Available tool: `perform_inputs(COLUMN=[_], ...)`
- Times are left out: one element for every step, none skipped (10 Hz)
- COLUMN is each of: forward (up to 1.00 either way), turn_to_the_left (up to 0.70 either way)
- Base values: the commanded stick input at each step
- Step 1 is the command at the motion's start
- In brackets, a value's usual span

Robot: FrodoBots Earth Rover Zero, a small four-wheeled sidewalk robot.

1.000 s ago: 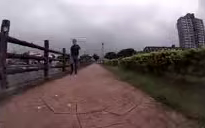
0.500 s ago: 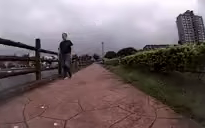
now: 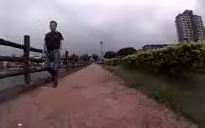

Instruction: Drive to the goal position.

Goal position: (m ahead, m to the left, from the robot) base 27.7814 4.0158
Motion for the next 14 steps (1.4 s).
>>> perform_inputs(forward=[1.0, 1.0, 1.0, 1.0, 1.0, 1.0, 1.0, 1.0, 1.0, 1.0, 1.0, 1.0, 1.0, 1.0], turn_to_the_left=[0.15, 0.38, 0.31, 0.0, 0.0, 0.0, 0.0, 0.0, 0.0, 0.05, 0.25, 0.24, 0.0, 0.0])
